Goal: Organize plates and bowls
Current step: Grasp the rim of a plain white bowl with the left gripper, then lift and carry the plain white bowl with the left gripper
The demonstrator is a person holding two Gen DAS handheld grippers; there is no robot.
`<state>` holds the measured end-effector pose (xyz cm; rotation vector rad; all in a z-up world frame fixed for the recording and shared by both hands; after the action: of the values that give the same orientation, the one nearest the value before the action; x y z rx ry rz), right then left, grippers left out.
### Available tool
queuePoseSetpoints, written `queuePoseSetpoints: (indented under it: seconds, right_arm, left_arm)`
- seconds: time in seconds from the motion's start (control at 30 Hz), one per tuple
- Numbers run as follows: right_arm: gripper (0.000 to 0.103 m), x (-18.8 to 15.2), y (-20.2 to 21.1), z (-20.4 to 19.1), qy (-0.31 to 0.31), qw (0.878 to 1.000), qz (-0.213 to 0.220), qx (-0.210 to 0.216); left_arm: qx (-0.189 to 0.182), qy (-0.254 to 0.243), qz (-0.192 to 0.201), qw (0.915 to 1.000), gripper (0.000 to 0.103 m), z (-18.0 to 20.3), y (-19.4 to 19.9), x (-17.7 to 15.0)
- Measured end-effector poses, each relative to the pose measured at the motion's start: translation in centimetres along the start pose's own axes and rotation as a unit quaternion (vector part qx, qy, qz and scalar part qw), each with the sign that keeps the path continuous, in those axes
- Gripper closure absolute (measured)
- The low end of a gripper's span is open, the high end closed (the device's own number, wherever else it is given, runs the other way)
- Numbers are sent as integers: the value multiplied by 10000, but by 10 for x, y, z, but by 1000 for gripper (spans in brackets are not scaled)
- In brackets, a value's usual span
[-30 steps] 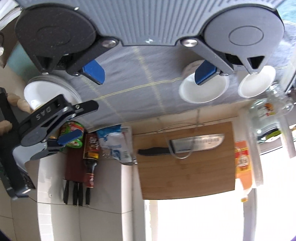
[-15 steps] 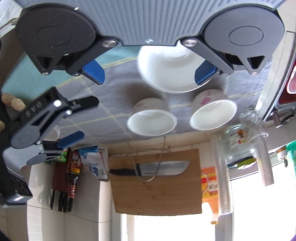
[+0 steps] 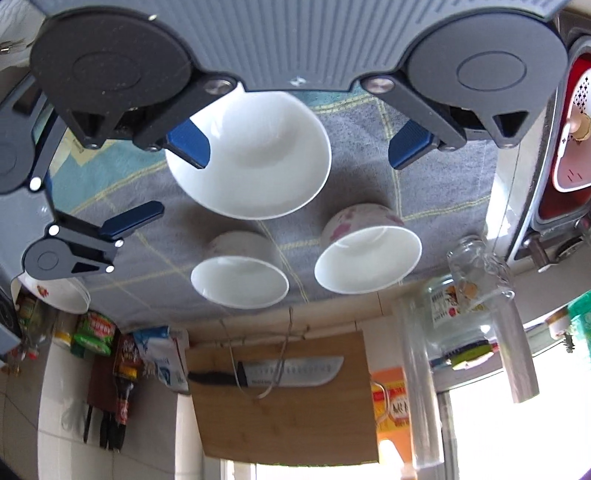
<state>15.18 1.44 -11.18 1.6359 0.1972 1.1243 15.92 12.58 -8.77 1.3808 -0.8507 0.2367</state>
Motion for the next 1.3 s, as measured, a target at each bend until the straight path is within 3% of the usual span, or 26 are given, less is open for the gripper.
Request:
queuePoseSetpoints:
  seconds: [0.13,0.4,0.83,1.07,1.3]
  right_arm:
    - [3,4,-9,-5,78,9999,58,-74]
    - [17,7,-8,-15,265,9993,179,-182]
    - [19,10,-9,-15,260,9991,209,-243]
    - [19,9,-8,-16,287,9991,202,-256]
    - [19,10,-8,-16,265,9991,199,-262]
  left_arm:
    - [-47,-161,-98,9998,10,1,-8,2]
    - [-414,-388,-286,9980,35,9,-19,4]
    - [-664,-299,-417,9965,43,2,-27,6]
    - [-1011,-193,-584,9930,43,-2,-28,7]
    - [-1025,-348,-692,9917,44,-1,-29,7]
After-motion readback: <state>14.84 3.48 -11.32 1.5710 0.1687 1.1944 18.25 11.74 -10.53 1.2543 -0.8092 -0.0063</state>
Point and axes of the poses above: each gripper's, at about its wrist camera, not at the fingertips, and y roughly against the way its jaws point, z to its right, x to its top, the point moved 8 cm from there along -y, roughly the way its jaws point, and after that the axes turned 8 degrees about -z, right-handed, at the moved point
